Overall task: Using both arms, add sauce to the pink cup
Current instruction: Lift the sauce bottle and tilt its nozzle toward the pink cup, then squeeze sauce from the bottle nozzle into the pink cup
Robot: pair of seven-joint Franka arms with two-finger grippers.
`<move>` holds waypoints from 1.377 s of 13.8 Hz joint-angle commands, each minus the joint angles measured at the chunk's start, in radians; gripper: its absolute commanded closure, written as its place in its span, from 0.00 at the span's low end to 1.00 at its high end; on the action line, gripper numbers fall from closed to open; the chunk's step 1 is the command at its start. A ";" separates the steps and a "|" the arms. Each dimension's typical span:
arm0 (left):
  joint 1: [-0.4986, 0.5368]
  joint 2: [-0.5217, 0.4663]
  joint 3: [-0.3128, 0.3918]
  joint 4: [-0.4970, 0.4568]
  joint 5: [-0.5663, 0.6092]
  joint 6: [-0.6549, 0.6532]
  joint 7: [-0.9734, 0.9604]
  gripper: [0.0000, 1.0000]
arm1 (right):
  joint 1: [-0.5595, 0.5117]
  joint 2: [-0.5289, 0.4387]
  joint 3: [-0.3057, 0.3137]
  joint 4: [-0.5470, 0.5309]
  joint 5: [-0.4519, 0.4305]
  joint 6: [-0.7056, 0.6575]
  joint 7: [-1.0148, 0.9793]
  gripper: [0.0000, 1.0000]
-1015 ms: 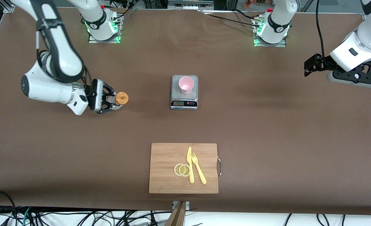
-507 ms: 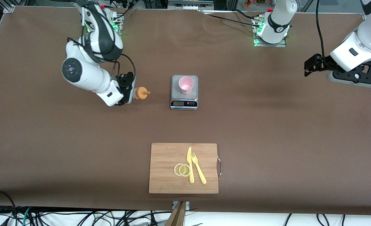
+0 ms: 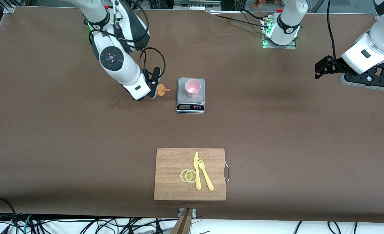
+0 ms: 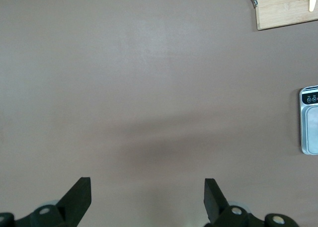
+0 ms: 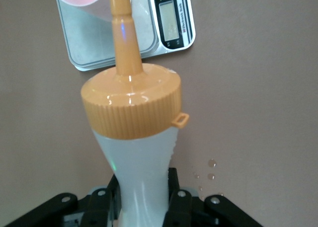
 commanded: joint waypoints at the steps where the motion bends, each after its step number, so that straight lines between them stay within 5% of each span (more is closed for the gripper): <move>1: 0.007 0.006 -0.003 0.017 -0.004 -0.016 0.017 0.00 | 0.017 0.001 0.004 0.025 -0.045 -0.050 0.052 0.81; 12: 0.007 0.006 -0.003 0.017 -0.004 -0.016 0.020 0.00 | 0.144 0.163 0.006 0.289 -0.194 -0.341 0.263 0.81; 19: 0.007 0.006 -0.003 0.016 -0.004 -0.016 0.019 0.00 | 0.193 0.228 0.013 0.353 -0.248 -0.429 0.326 0.81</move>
